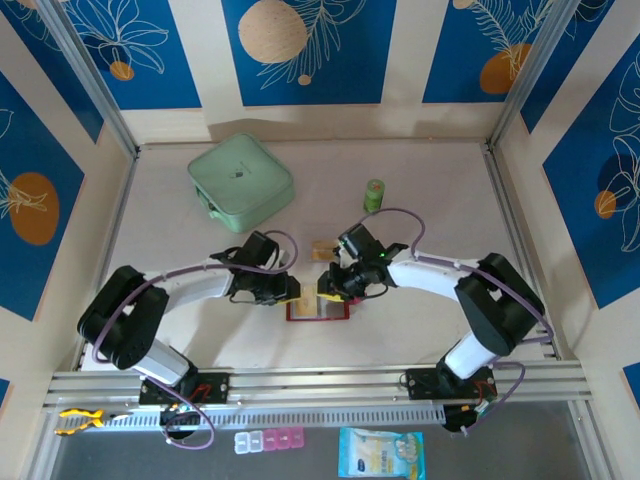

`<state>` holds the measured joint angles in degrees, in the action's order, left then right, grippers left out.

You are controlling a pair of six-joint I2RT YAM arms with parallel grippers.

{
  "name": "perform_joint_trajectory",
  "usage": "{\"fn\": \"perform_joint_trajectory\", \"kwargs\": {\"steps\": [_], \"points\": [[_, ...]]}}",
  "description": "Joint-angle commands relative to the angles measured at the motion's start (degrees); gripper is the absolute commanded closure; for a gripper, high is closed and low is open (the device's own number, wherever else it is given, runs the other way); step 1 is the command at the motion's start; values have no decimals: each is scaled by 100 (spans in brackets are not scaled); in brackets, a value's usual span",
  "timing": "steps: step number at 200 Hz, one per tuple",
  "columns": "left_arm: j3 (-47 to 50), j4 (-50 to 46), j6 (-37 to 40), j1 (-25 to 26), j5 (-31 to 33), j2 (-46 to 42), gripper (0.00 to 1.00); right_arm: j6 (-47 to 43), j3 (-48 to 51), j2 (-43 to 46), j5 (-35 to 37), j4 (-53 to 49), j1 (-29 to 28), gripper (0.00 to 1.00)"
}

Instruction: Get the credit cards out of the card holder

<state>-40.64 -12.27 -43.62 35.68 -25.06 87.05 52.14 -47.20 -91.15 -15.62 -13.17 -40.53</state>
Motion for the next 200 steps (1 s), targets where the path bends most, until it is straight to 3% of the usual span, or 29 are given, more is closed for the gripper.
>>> {"fn": "perform_joint_trajectory", "kwargs": {"steps": [1,88,200], "points": [[158,121,-43,-38,-86,-115,71,18,-111,-261,-152,112,-49,74],[221,184,-124,-38,-161,-215,73,-347,15,-591,-39,16,173,76],[47,57,28,-40,-163,-16,87,-383,-149,-388,-106,-47,101,76]]}}
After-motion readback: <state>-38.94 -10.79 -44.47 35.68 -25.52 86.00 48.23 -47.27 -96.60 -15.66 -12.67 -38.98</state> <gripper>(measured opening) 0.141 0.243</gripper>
